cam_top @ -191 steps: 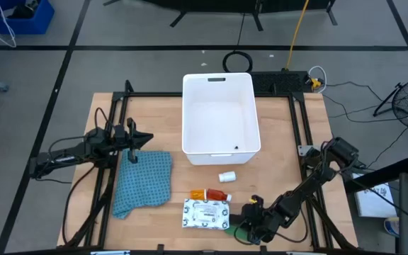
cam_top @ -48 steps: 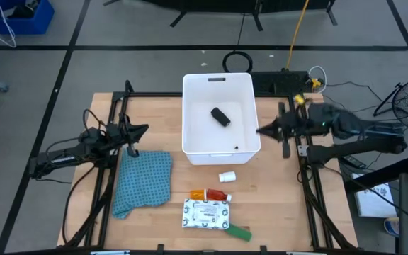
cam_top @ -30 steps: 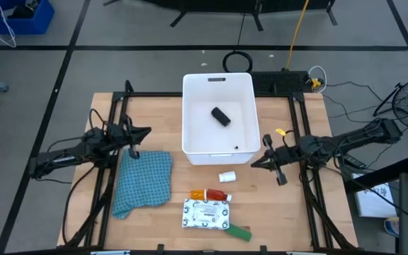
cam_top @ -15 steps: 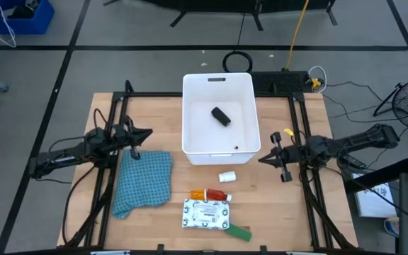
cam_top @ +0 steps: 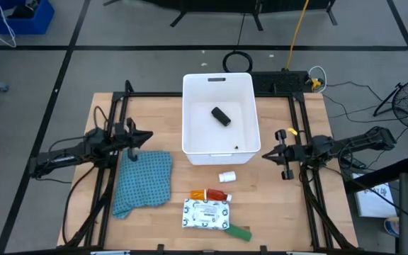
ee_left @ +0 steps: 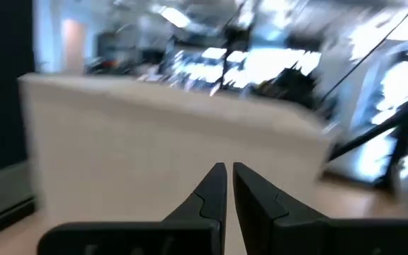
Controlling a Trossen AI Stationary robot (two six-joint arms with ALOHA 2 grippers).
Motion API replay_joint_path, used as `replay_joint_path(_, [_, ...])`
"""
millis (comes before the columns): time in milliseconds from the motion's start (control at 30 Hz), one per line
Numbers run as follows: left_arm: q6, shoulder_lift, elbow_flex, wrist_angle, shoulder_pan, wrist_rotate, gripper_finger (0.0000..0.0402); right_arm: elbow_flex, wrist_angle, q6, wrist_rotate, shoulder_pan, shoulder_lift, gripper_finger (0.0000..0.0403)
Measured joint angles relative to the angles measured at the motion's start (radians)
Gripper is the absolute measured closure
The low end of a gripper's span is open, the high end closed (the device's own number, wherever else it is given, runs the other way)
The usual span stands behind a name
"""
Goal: Pick & place medical supplies in basket/bin
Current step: Put the yellow pill bottle in the white basket
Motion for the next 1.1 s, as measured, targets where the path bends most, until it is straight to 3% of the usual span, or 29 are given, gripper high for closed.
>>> replay_joint_path(67, [-0.036,0.009,0.024,0.036,-0.027,0.007,0.0371,0.000,0.009,0.015,0.052,0.000,0.000,0.0403])
replay_joint_path(233, [-0.019,0.115,0.149,0.047,-0.161,-0.019,0.0371,0.000,0.023,-0.004,0.050,0.000,0.000,0.0403])
replay_joint_path(333, [0.021,0.260,0.247,0.041,-0.280,-0.062,0.0371,0.000,0.021,-0.039,0.050,0.000,0.001,0.0403])
replay_joint_path(600, [0.085,0.806,0.503,-0.035,-0.548,-0.328,0.0371,0.000,0.022,-0.063,0.050,0.000,0.001,0.0403])
replay_joint_path(867, [0.140,1.179,0.699,-0.128,-0.689,-0.317,0.0371,0.000,0.022,-0.061,0.050,0.000,0.000,0.0403])
replay_joint_path(1100, [-0.001,1.402,0.868,-0.247,-0.728,-0.342,0.0358,0.000,0.021,-0.030,0.050,0.000,0.002,0.0403])
